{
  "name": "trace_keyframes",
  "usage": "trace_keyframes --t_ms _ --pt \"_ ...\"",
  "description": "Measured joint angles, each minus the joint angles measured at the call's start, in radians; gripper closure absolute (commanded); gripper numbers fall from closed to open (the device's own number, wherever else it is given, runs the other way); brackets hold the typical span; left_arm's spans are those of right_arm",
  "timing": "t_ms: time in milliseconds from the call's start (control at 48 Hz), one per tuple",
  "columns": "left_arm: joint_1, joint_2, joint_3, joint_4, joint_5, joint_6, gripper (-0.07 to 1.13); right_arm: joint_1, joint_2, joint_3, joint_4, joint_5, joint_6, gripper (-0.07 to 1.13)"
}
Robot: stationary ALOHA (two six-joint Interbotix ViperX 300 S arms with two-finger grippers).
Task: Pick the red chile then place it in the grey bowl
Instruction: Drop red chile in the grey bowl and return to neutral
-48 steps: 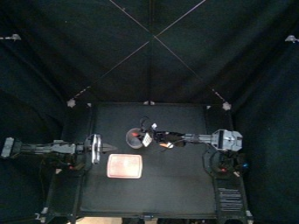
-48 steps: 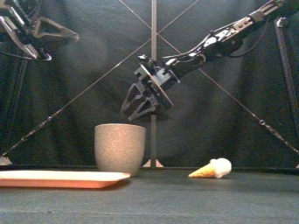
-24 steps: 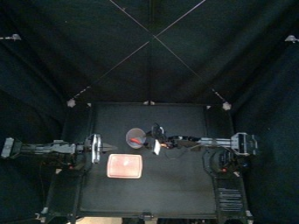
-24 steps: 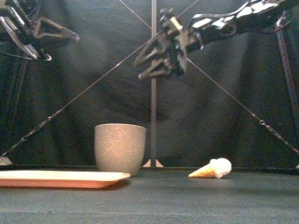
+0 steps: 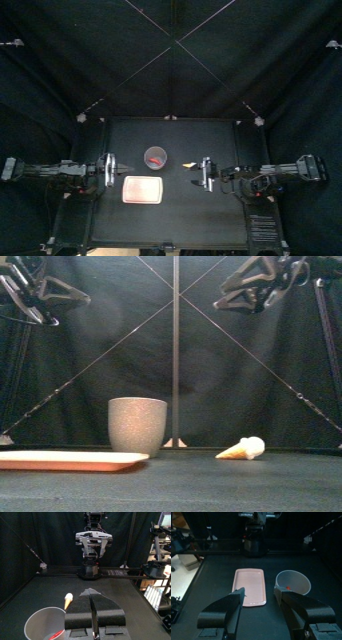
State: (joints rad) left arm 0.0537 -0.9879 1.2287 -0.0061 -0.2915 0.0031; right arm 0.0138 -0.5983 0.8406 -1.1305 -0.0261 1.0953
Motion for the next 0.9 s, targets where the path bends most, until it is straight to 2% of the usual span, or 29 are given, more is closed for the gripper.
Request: trace_keyframes --t_ms 479,896 --pt "0.003 0.0 0.0 0.0 0.0 0.0 1.09 -0.003 -0.436 0.259 0.032 -0.005 0.0 0.19" --pt "0.002 0.0 0.0 0.0 0.0 0.0 1.09 -0.023 -0.476 0.273 0.055 -0.011 -0.002 0.19"
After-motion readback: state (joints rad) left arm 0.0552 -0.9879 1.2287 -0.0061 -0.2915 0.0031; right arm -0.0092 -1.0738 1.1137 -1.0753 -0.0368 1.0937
